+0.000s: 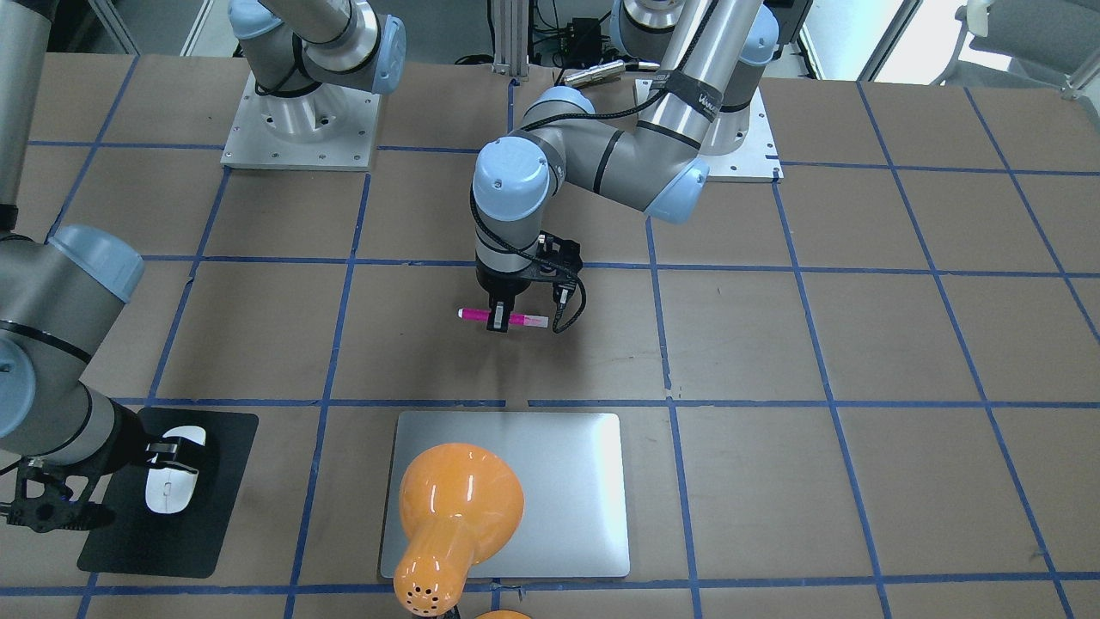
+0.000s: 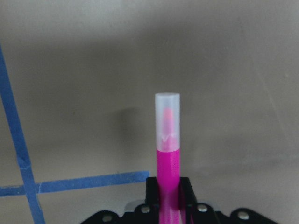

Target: Place pen and mouse around notebook

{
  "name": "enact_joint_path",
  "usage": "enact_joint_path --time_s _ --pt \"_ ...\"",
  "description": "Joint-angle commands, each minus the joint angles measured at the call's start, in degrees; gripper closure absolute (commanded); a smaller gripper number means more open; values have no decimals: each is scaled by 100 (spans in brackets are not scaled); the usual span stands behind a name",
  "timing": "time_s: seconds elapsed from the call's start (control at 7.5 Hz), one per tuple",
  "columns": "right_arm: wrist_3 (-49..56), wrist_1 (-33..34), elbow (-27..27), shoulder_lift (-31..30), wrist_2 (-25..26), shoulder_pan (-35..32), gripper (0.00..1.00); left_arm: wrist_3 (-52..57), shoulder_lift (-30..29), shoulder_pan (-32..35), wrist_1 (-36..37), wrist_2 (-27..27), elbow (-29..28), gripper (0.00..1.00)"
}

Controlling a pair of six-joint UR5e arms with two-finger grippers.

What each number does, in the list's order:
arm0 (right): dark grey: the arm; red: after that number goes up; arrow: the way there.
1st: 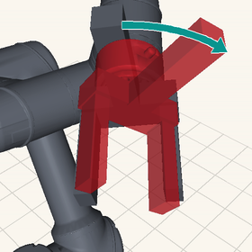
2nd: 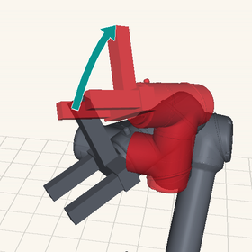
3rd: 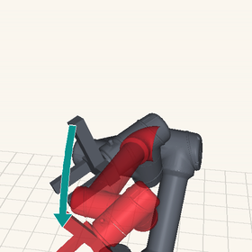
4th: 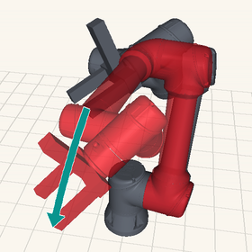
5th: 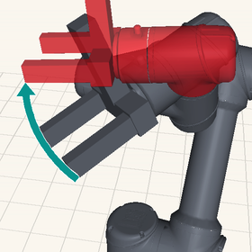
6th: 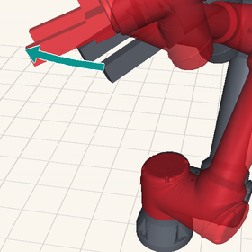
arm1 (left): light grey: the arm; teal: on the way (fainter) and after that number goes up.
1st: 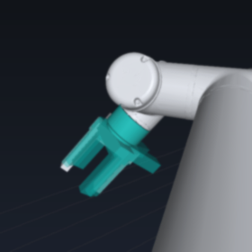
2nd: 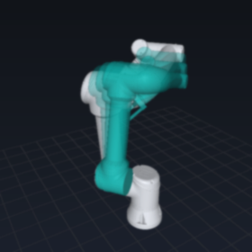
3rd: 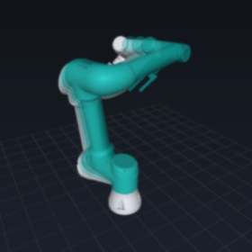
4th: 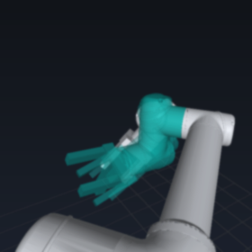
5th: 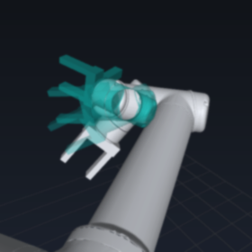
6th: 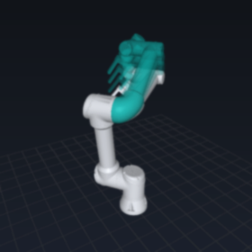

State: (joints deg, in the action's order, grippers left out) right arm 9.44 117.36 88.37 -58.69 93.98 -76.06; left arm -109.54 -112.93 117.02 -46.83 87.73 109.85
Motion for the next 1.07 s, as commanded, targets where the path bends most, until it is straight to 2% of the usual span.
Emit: enact_joint_path --time_s 0.0,0.13,0.27,0.4,0.67,0.8,0.93 --pt "-38 -667 -327 -265 6 -206 0 47 25 -21 16 -45 -25 0" --pt "-38 -1115 -520 -466 15 -260 0 90 113 -73 -10 -54 -25 0" --pt "-125 -1789 -626 -955 -11 -295 0 474 262 -169 -89 -28 -42 0" --pt "-483 -2274 -593 -1561 -159 -496 0 1626 515 -362 -98 -19 -60 0" --pt "-557 -3135 -531 -2494 -177 -787 0 4716 1156 -783 -771 -45 -252 0" --pt "-592 -3289 -470 -2916 -274 -1005 0 6263 1481 -1116 -1549 -124 -514 0" --pt "-958 -3255 -313 -2746 -397 -1216 0 8114 1772 -1589 -2619 -185 -961 0"
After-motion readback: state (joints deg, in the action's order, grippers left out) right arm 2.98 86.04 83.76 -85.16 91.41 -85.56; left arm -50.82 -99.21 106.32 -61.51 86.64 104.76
